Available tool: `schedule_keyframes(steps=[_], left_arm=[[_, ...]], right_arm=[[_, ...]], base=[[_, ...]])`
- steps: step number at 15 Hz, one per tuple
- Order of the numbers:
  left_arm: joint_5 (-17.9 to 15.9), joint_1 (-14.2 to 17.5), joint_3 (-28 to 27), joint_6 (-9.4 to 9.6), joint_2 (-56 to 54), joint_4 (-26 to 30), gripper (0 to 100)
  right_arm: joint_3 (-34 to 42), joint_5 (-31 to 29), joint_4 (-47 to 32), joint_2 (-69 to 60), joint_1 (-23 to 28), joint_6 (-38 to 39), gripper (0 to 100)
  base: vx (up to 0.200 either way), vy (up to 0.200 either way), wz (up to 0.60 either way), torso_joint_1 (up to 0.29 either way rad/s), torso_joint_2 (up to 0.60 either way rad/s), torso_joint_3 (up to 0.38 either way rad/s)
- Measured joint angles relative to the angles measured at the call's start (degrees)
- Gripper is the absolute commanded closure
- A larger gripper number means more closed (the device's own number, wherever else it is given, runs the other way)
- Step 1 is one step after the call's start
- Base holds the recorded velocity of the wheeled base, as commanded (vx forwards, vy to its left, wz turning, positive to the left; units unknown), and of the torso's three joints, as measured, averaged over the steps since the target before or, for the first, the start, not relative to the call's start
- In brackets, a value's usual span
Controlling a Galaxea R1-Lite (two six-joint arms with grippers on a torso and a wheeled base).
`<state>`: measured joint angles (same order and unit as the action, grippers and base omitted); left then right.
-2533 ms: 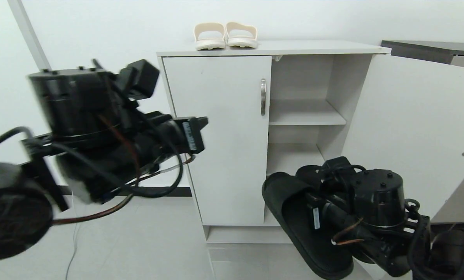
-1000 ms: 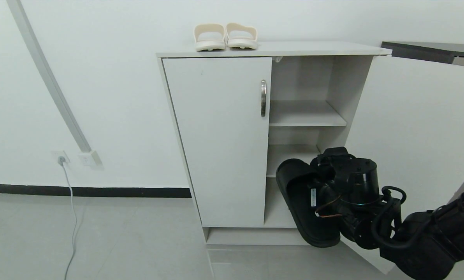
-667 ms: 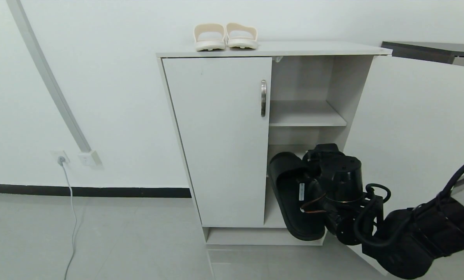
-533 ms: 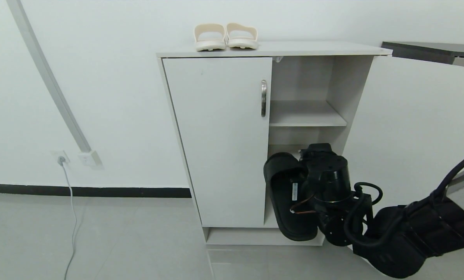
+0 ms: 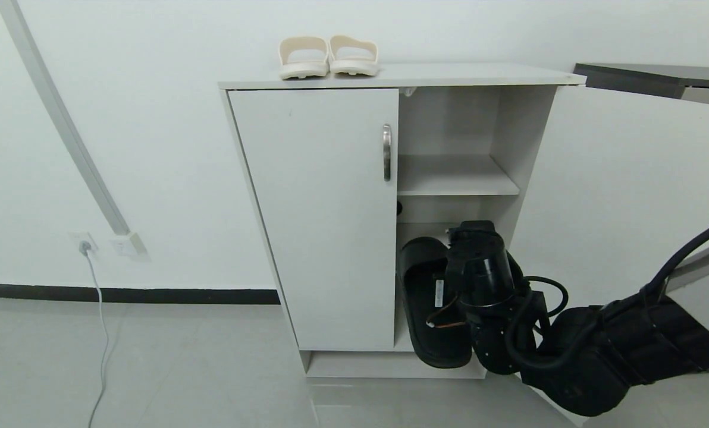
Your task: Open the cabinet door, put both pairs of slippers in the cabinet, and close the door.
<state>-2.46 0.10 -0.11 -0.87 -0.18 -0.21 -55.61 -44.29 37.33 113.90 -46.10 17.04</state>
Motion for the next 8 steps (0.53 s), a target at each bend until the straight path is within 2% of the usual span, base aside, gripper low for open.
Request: schedule_keyframes(steps=[1, 6, 8], left_arm=[[0.0, -0.1, 0.1, 0.0, 0.0, 0.1, 100], [0.0, -0.1, 0.0, 0.0, 0.0, 0.0, 100], [0.0, 0.0, 0.0, 0.16, 0.0, 0.0, 100]], right_arm=[[0.0, 0.0, 0.0, 0.3, -0.1, 0.0, 100], [0.4, 1.5, 2.0, 3.1, 0.5, 0.1, 100], [0.6, 3.8, 6.2, 5.4, 1.6, -0.1, 100]], base=[[0.0, -0.2, 0.0, 0.002, 0.0, -0.002], [0.0, 0.0, 0.0, 0.0, 0.0, 0.0], [0.0, 0.0, 0.0, 0.0, 0.0, 0.0]])
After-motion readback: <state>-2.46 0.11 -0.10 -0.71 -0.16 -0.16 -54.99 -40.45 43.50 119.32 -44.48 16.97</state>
